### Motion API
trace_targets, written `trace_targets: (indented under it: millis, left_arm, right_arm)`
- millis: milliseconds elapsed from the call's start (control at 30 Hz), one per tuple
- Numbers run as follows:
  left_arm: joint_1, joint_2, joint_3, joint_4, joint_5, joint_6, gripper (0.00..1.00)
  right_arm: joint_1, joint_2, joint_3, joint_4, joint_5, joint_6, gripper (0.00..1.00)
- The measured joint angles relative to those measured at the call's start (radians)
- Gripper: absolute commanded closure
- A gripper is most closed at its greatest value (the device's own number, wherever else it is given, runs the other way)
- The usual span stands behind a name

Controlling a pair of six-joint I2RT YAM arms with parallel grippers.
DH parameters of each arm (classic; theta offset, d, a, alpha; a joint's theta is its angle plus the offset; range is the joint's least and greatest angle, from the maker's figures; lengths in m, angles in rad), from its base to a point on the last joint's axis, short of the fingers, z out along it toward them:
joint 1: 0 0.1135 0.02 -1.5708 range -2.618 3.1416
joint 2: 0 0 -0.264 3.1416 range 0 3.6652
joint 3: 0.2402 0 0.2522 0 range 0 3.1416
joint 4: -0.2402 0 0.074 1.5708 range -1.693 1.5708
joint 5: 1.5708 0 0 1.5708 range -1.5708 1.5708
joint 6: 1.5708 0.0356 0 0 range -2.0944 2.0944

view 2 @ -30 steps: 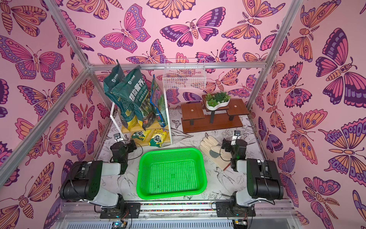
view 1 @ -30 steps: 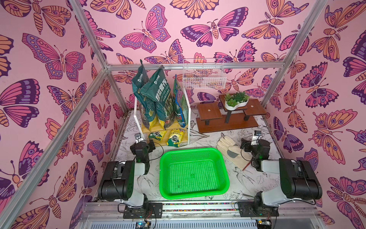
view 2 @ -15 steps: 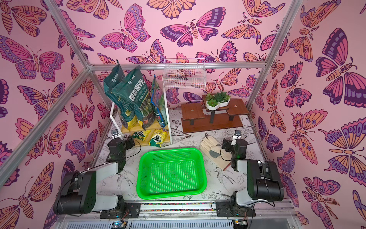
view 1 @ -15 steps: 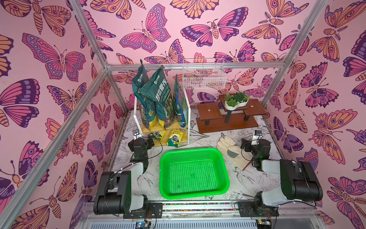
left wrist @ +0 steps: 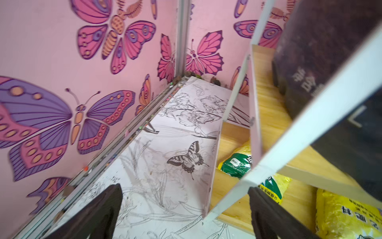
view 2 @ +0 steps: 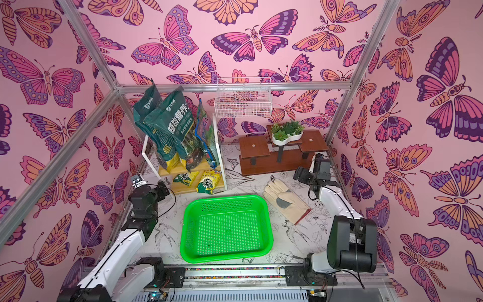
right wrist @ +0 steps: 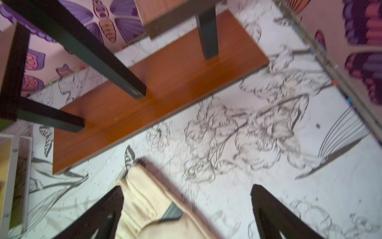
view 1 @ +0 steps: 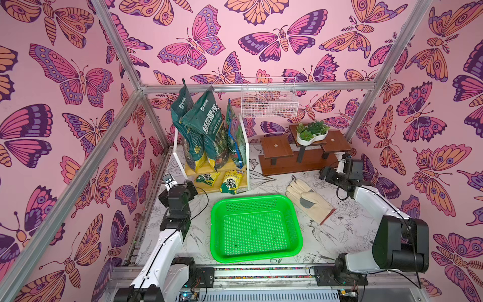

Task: Take down the fertilizer bag from the shelf
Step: Move the storage box to the center of the board.

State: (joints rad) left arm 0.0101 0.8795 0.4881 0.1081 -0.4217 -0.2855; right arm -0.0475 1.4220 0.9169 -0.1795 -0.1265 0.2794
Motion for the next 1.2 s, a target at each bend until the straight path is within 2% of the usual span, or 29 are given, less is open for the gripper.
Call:
trace_targets:
  millis: [133, 233, 367, 500, 667, 833, 967, 1067, 1200]
  left_arm:
    - [0.002, -0.097, 0.02, -0.143, 0.013, -0.102, 0.0]
    - [0.001, -0.134, 0.02, -0.247, 0.057, -0.193, 0.0]
    - [-0.005, -0.157, 0.022, -0.368, 0.124, -0.285, 0.0]
    - [-0.013, -0.159, 0.055, -0.469, 0.192, -0.311, 0.0]
    - [-0.018, -0.159, 0.092, -0.527, 0.237, -0.306, 0.0]
    - [-0.018, -0.159, 0.093, -0.549, 0.241, -0.306, 0.0]
    - [-0.018, -0.159, 0.093, -0.551, 0.246, -0.306, 0.0]
    - [-0.018, -0.159, 0.093, -0.551, 0.25, -0.306, 0.0]
    - [-0.018, -0.159, 0.093, -0.551, 0.25, -0.306, 0.0]
  right_arm:
    - [0.06, -0.108, 0.01, -0.179, -0.016, 0.02, 0.06]
    - [0.17, -0.201, 0.025, -0.289, 0.004, 0.028, 0.07]
    - [0.336, -0.29, 0.036, -0.404, 0.024, 0.058, 0.18]
    - [0.467, -0.307, 0.027, -0.464, 0.02, 0.103, 0.26]
    - [0.646, -0.259, -0.018, -0.479, 0.021, 0.147, 0.32]
    - [0.692, -0.224, -0.07, -0.465, 0.036, 0.185, 0.4]
    - [0.692, -0.194, -0.106, -0.441, 0.051, 0.198, 0.62]
    - [0.692, -0.137, -0.106, -0.413, 0.056, 0.202, 0.69]
    - [0.696, -0.099, -0.104, -0.391, 0.069, 0.203, 0.72]
